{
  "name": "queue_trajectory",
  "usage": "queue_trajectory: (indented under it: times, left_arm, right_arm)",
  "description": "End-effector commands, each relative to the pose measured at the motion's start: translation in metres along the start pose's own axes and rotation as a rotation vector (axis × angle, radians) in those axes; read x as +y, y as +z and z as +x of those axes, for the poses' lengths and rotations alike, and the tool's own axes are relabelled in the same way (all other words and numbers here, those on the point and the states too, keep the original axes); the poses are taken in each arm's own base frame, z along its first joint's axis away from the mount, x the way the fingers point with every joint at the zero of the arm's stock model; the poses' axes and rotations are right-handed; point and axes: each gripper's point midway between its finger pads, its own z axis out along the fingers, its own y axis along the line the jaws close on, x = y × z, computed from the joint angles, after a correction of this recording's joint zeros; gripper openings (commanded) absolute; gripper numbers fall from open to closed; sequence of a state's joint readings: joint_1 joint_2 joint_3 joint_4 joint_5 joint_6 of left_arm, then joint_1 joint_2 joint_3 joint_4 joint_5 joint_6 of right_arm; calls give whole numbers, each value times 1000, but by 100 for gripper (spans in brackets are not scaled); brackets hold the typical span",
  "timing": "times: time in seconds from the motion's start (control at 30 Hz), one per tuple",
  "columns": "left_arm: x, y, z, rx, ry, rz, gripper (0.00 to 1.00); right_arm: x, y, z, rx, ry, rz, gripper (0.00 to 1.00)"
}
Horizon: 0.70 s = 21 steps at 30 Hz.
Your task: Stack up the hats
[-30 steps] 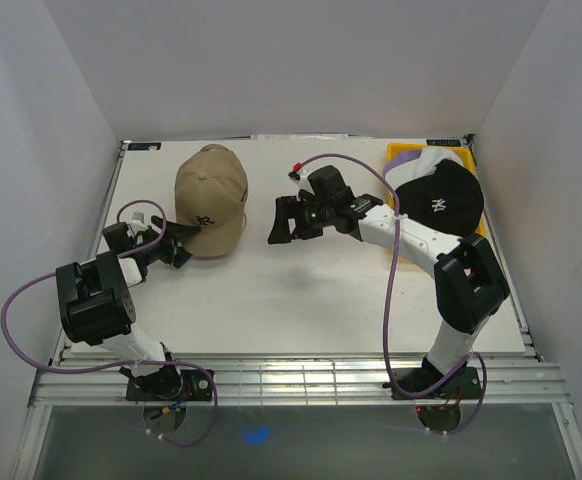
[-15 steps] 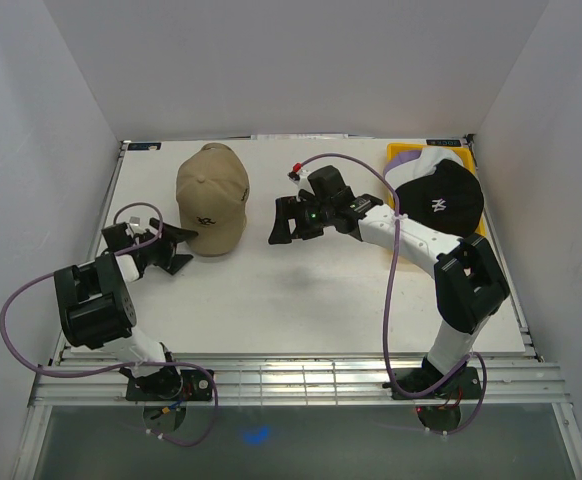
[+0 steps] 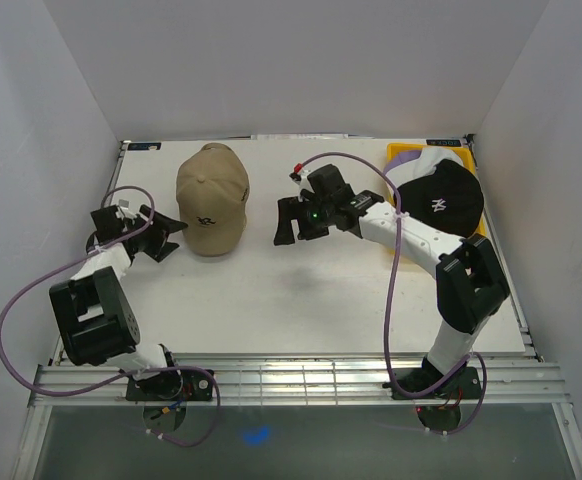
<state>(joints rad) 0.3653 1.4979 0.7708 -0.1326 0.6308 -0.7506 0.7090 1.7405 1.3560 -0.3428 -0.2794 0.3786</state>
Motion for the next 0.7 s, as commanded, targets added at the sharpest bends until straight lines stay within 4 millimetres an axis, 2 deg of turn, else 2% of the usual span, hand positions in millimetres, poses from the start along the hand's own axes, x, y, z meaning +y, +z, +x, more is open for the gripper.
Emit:
queue_trajectory:
  times: [0.0,0.07,0.13,0.2,0.23,0.27,0.3,0.33,0.37,0.4,0.43,0.47,0.53,0.57,0.6,0.63,0.67]
  left_arm:
    - [-12,-19,-13,-61,88,-28,75]
    - [-19,-27,-17,-89,118,-29,76]
    - [-20,-33,-19,-106,150,-43,75]
    - [-30,-42,-21,-129,190,-28,76]
    - [-33,-45,-21,-130,199,-24,75]
    - [-41,-52,-22,-146,218,-6,75]
    - [-46,-55,-21,-150,226,6,75]
    - [-51,-59,-19,-144,235,26,75]
    - [-56,-63,-18,-150,242,40,75]
    - [-66,-70,-17,-164,260,64,75]
    - [-73,-74,-15,-170,268,81,76]
    - [-79,-76,-14,-181,286,90,76]
    - [-103,-83,-7,-196,344,120,77]
    - [-114,-81,1,-192,380,124,77]
    - [-132,-85,2,-208,414,143,78]
    - [-140,-86,8,-208,436,140,78]
    - [-154,-81,21,-203,485,140,78]
  right_arm:
    - [17,-31,-28,-78,-64,10,82]
    - [20,-43,-33,-97,-74,18,82]
    - [15,-52,-31,-91,-69,51,82]
    - [10,-69,-38,-118,-60,83,82]
    - [5,-77,-34,-104,-44,105,82]
    - [-4,-92,-42,-135,-27,136,82]
    - [-10,-101,-44,-145,-14,156,82]
    - [-14,-117,-44,-156,1,174,82]
    - [-32,-133,-50,-186,39,209,82]
    - [-41,-143,-49,-195,63,220,82]
    - [-44,-162,-52,-235,78,226,82]
    - [-67,-179,-53,-256,133,270,82]
    - [-83,-205,-53,-296,174,307,82]
    - [-106,-221,-51,-313,224,362,82]
    - [-118,-230,-47,-320,254,391,83]
    - [-128,-239,-45,-332,278,416,83]
    - [-150,-254,-42,-356,331,458,83]
